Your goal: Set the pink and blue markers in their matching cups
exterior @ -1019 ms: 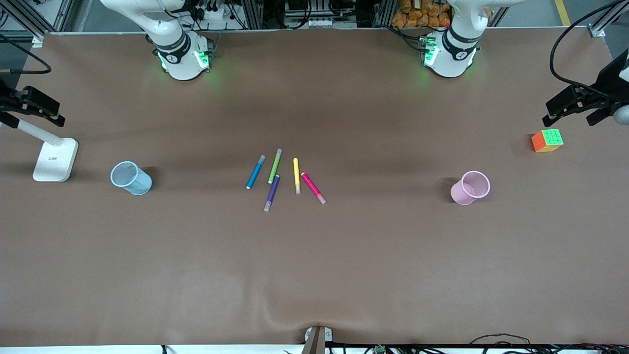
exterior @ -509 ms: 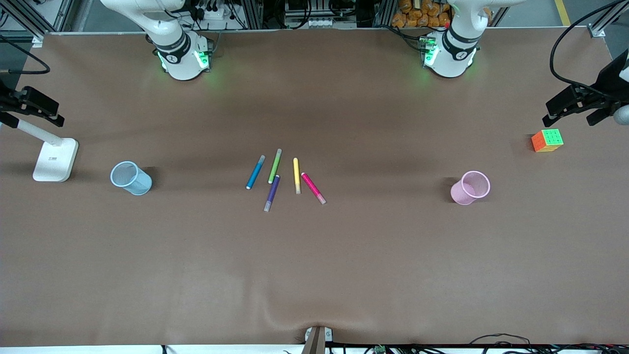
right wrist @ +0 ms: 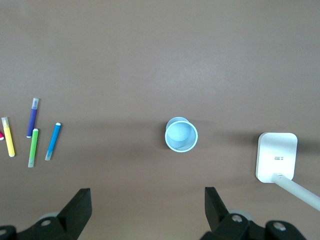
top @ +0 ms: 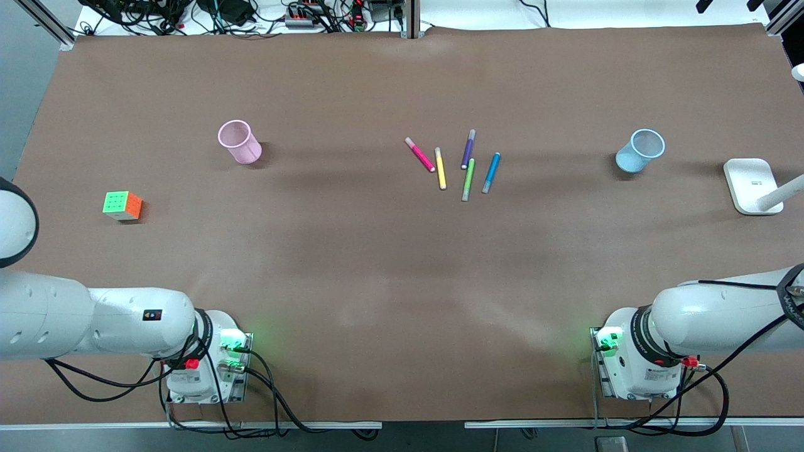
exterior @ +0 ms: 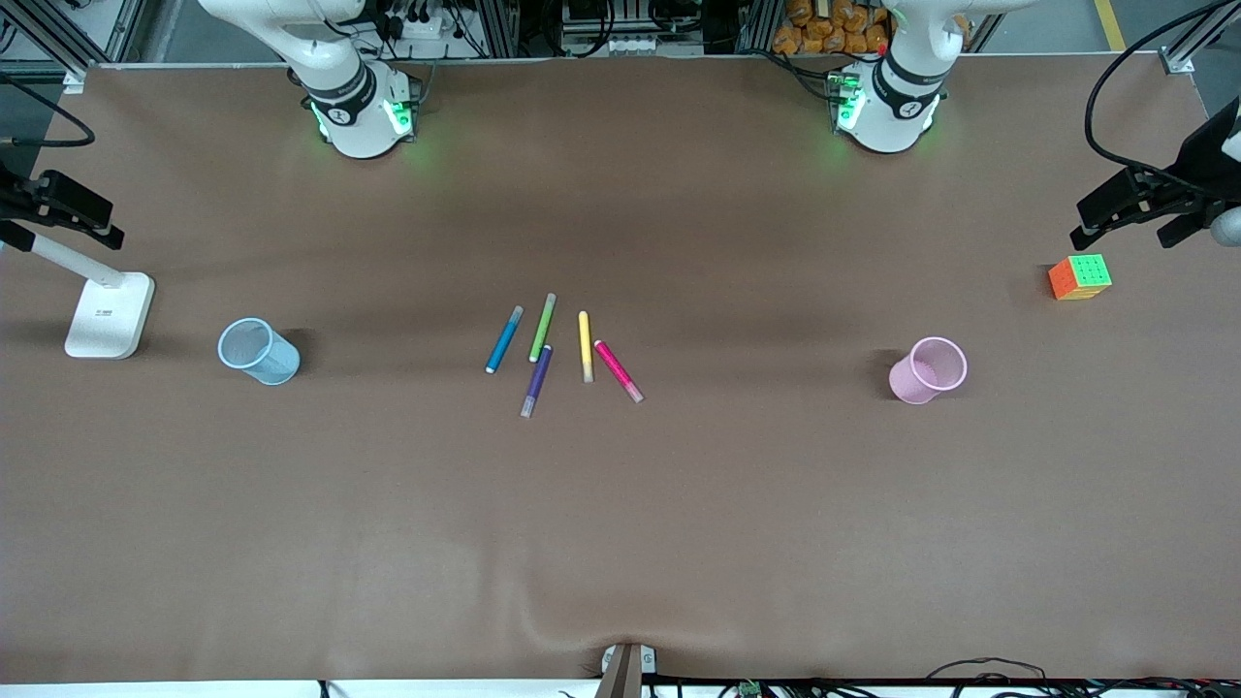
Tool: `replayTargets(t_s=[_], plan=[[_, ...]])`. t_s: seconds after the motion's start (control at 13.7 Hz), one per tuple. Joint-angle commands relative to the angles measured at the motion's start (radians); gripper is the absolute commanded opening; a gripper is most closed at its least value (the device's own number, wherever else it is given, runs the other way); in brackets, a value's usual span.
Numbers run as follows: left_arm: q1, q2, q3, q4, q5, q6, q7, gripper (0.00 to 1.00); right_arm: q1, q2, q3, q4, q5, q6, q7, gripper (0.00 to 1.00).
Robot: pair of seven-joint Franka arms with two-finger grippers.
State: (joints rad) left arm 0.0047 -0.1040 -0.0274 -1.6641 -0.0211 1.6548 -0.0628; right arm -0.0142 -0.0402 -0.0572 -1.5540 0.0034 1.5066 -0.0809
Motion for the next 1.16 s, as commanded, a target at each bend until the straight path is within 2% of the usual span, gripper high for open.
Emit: replayTargets(t_s=[0.0,1.09], plan=[[0.005,-0.017,-0.005,-0.005,0.013,-0.007,0.001,1.0,-0.024,0.01,0.014,0.017,0.018,-0.016,-0.01,1.0],[0.0,-0.016,-0.006,-0.008,0.013,-0.001,-0.014,1.0,-0.024,0.01,0.014,0.017,0.018,-0.023,-0.01,1.0]])
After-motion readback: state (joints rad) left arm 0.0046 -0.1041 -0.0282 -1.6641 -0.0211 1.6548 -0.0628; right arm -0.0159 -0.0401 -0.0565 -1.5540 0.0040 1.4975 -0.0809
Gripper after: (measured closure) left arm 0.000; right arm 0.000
